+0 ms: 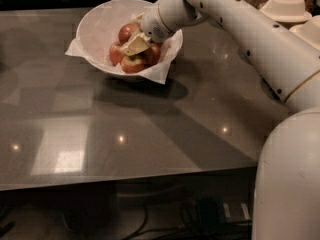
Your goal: Pick apple from white bowl
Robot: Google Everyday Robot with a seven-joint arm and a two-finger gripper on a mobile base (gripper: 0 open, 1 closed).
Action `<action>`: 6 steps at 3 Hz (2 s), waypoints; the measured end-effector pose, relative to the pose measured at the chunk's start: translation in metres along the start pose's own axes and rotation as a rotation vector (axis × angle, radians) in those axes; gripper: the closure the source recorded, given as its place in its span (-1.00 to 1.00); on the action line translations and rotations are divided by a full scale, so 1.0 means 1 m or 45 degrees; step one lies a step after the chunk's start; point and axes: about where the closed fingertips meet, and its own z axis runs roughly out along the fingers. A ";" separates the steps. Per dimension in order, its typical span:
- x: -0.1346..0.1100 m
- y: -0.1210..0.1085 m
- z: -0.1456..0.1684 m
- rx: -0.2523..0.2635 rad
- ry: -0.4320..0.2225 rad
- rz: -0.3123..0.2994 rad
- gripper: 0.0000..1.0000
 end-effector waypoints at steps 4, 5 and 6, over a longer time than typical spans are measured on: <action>-0.036 -0.010 -0.051 0.003 -0.024 -0.163 1.00; -0.048 -0.003 -0.086 -0.051 -0.068 -0.238 1.00; -0.066 0.012 -0.124 -0.106 -0.110 -0.294 1.00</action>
Offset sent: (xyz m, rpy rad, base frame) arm 0.0020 -0.0079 0.0397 -0.0224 -0.0764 0.0162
